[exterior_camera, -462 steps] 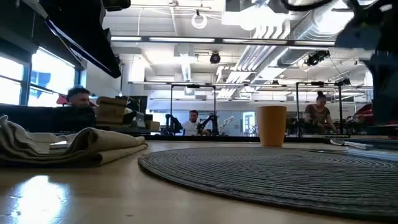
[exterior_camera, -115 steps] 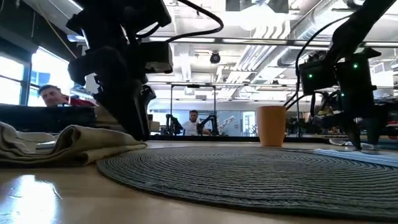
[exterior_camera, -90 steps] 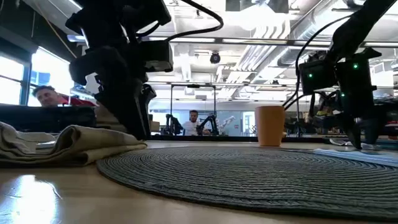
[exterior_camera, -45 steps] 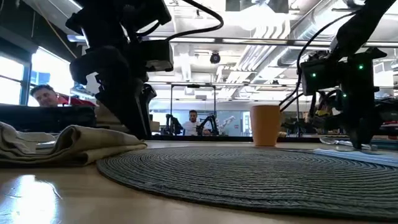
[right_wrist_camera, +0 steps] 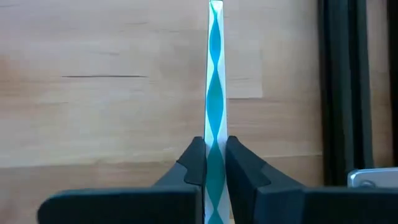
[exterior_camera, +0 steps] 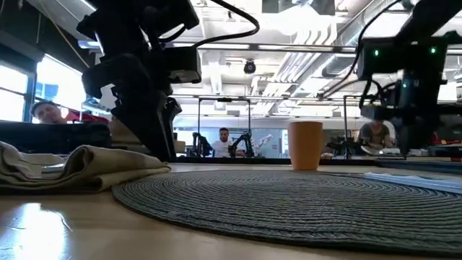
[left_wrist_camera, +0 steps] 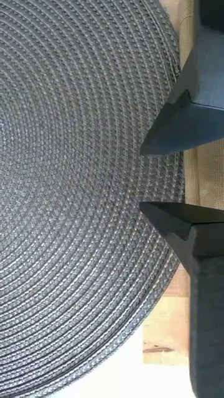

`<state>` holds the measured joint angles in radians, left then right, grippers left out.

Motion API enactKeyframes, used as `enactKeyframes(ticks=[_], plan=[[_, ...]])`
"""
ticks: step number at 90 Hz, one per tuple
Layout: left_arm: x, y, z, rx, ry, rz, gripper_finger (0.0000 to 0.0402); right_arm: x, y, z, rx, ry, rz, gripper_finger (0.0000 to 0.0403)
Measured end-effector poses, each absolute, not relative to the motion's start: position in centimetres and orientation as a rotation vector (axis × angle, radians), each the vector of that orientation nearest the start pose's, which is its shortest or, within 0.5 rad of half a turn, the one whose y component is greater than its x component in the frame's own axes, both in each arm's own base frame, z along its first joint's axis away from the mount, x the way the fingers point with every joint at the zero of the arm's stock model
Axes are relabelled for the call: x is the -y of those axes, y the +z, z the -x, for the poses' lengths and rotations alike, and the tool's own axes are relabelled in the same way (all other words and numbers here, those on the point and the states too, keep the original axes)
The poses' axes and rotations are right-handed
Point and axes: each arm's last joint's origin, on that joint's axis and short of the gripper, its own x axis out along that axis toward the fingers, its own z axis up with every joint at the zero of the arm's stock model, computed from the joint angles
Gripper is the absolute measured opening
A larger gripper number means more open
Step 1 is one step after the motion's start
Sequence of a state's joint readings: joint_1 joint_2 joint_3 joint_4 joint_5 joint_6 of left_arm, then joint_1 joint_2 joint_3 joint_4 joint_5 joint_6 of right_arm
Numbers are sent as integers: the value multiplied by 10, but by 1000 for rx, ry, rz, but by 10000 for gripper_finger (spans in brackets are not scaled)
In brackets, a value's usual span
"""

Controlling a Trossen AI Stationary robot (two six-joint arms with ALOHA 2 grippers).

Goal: Set table place
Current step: Put the spoon beside the table knife on the gray table mat

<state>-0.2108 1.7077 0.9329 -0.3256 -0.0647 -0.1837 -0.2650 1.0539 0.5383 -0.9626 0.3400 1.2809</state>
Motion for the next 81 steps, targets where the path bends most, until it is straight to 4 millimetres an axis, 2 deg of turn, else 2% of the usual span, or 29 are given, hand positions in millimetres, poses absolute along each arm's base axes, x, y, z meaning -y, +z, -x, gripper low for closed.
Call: enactKeyframes(ticks=[23,43,60,81], plan=[[64,151,-310,-1096,-30,14,115,26,208,-140,-971,-1252,-922,12],[64,151,-310,-1095,-26,21,115,-10,227,-153,-912,-1092,-964,12],[64,151,-310,-1095,-25,20,115,-51,223,-161,-901,-996,-1020,12],[64,151,-310,-1095,-24,20,115,-104,199,-170,-897,-949,-1074,12]])
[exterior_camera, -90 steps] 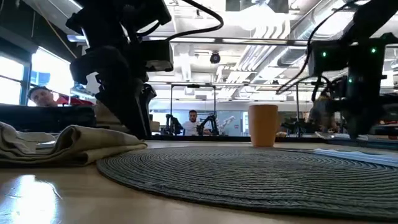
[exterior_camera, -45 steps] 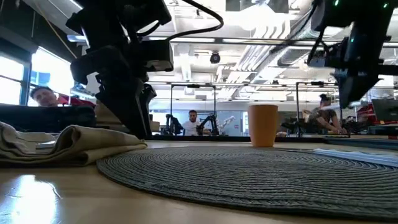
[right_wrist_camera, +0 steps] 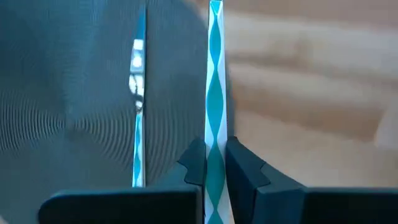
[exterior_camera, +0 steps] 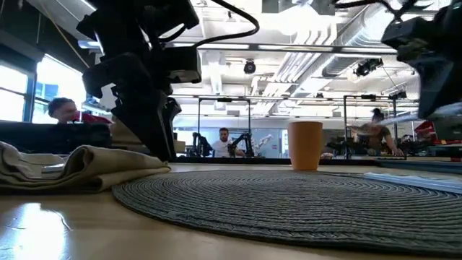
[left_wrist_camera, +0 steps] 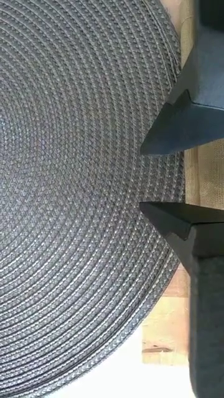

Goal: Set table place
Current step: Put the spoon beside the table knife on the gray table mat

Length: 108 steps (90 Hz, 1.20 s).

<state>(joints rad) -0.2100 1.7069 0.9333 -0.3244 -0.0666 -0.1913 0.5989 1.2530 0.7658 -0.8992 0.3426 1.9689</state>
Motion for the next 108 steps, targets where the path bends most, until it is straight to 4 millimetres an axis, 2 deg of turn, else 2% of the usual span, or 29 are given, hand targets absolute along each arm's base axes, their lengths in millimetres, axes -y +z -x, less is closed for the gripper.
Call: enactKeyframes(ticks=[10,21,35,49,79,108], plan=[[64,151,-311,-1092,-23,20,115,-124,185,-178,-861,-922,-1103,12],[64,151,-311,-1088,-23,21,115,-137,170,-188,-836,-914,-1121,12],[64,151,-311,-1085,-17,17,115,-146,154,-199,-811,-904,-1131,12],[64,151,-311,-1084,-13,15,115,-148,141,-200,-850,-958,-1116,12],[60,151,-312,-1081,0,16,115,-152,141,-203,-881,-979,-1086,18],[59,151,-312,-1079,5,19,115,-153,141,-205,-881,-959,-1097,101]])
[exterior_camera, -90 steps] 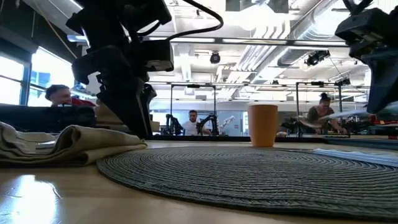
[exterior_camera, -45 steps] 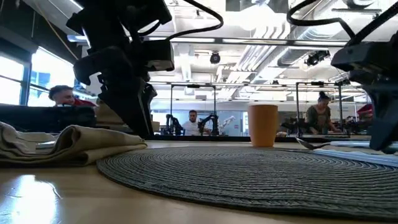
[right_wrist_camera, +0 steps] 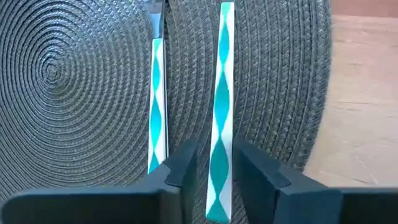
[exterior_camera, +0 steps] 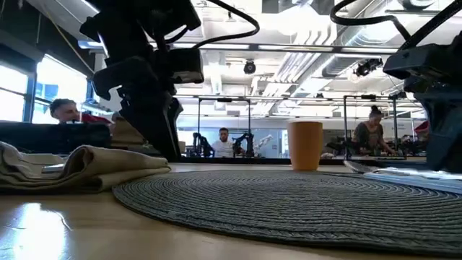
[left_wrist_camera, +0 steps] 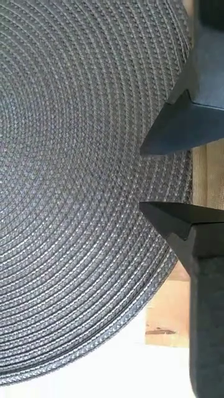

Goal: Set table place
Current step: Put the spoon beside the table knife on the gray table mat, then adjust the yellow cup

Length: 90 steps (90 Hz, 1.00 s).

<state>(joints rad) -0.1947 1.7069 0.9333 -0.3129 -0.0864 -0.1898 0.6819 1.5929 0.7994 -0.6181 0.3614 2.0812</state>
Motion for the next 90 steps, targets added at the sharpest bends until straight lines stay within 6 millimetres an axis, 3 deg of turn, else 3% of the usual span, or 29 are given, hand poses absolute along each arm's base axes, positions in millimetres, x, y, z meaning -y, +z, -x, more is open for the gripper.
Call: enactKeyframes(ticks=[21,40,56,67,77,90], plan=[[59,151,-312,-1080,5,19,115,-150,150,-202,-910,-918,-1040,138],[59,153,-312,-1091,10,25,115,-129,205,-199,-936,-847,-860,140],[61,175,-319,-1114,15,28,115,-96,260,-210,-843,-683,-502,140],[65,195,-321,-1112,9,22,115,-67,285,-225,-819,-650,-290,140],[65,212,-316,-1084,15,39,115,-35,295,-237,-864,-635,-197,140],[61,232,-303,-1064,56,73,115,11,288,-246,-952,-567,-150,140]])
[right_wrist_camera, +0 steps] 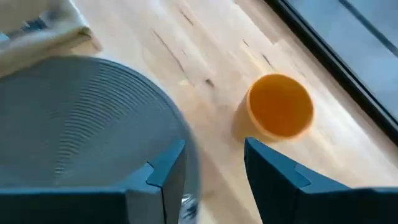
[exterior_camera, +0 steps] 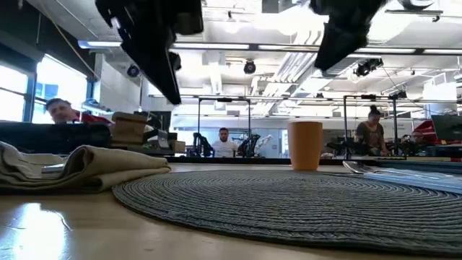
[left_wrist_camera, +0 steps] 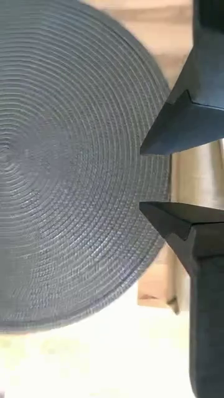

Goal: Set table place
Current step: Adjust the yellow cup

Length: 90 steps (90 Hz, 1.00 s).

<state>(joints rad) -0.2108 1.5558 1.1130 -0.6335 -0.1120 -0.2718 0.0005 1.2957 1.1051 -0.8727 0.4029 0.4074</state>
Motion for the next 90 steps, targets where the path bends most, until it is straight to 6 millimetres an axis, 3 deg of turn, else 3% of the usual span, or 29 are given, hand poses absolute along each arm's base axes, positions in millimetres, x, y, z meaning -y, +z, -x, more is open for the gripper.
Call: enactKeyframes(ticks=[16,28,50,64,76,90], plan=[[57,247,-289,-1050,105,62,115,61,270,-254,-1003,-462,-125,140],[56,251,-286,-1047,122,76,115,86,254,-259,-1075,-402,-118,148],[56,251,-285,-1045,143,112,115,106,225,-269,-1178,-327,-133,197],[57,251,-285,-1045,146,119,115,113,212,-272,-1237,-329,-95,201],[59,251,-285,-1043,143,114,115,114,206,-274,-1268,-302,-57,163],[60,251,-285,-1039,147,106,115,113,206,-270,-1312,-297,-18,56]])
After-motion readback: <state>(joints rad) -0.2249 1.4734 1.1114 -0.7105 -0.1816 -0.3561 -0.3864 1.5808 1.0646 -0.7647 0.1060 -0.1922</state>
